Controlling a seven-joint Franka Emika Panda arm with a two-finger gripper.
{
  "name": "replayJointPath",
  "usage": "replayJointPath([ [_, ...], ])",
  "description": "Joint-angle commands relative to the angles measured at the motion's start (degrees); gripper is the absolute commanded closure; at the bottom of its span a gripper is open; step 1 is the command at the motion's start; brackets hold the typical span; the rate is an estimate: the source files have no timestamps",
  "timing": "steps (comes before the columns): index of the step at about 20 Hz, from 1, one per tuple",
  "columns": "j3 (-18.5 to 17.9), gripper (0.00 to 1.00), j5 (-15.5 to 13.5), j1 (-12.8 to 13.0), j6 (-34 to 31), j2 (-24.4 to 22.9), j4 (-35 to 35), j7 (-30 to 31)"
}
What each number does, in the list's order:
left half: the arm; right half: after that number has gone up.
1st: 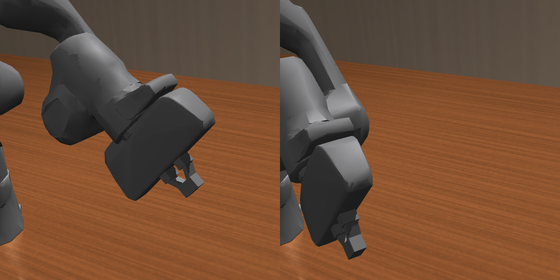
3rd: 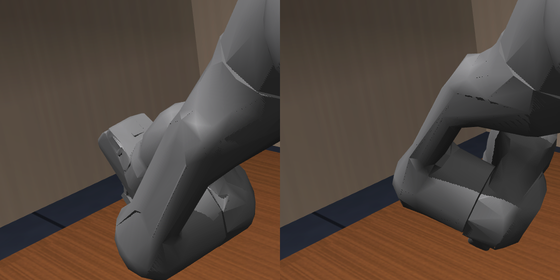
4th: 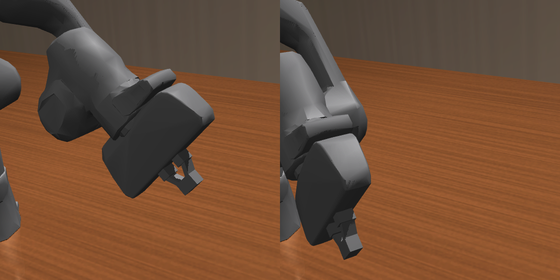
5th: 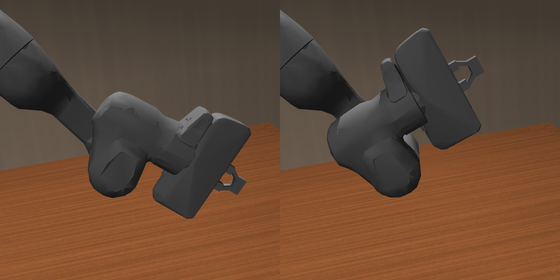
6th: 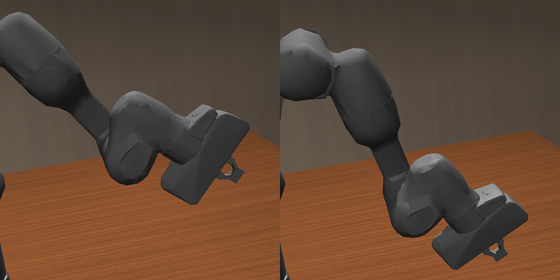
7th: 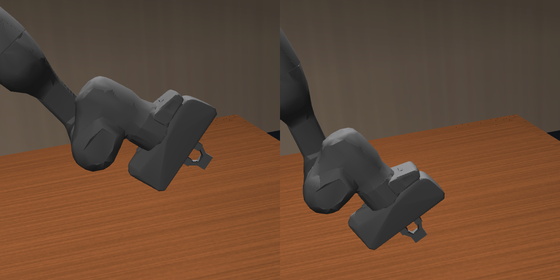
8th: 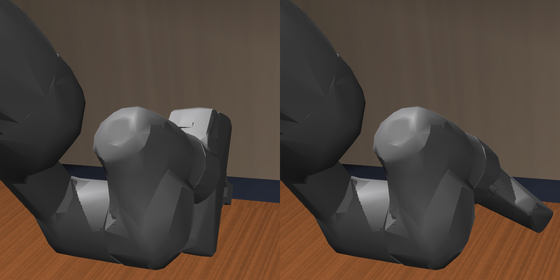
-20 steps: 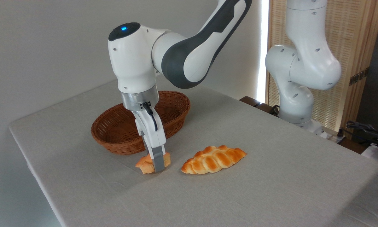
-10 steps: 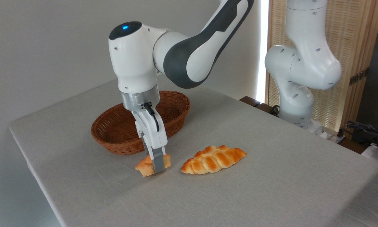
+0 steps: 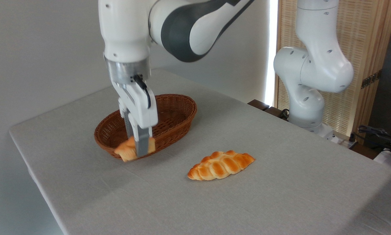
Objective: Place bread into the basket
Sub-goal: 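Lift the bun and carry it into the woven basket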
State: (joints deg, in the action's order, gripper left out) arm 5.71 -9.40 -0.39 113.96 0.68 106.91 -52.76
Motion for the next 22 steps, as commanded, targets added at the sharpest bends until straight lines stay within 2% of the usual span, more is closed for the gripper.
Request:
replayJointPath([
  [1,0.7,0.51,-8.7,-0.2,-2.0,0.3,-2.4,1.7],
  [3,1.9,0.51,-12.0,-0.2,-1.9,0.4,-2.4,4.2],
  [4,2.9,0.51,-12.6,-0.2,-1.9,0.5,-2.4,4.9],
  [9,9.5,0.51,-12.6,-0.2,-1.5,2.9,-2.1,10.3],
  [14,11.4,0.43,-11.9,-0.2,-1.1,5.5,-2.0,11.1],
  [15,11.7,0.40,-11.9,-0.1,-1.1,5.8,-2.0,11.2],
  [16,12.5,0.29,-11.9,-0.2,-0.9,6.7,-2.0,11.1],
  [17,12.6,0.24,-11.9,-0.2,-0.8,7.1,-2.0,11.1],
  [20,12.9,0.12,-11.8,-0.2,0.1,8.5,-2.0,11.1],
  [21,12.9,0.00,-11.8,-0.2,0.2,8.9,-1.9,11.0],
  [22,13.0,0.00,-11.8,-0.1,0.3,9.0,-2.0,11.0],
])
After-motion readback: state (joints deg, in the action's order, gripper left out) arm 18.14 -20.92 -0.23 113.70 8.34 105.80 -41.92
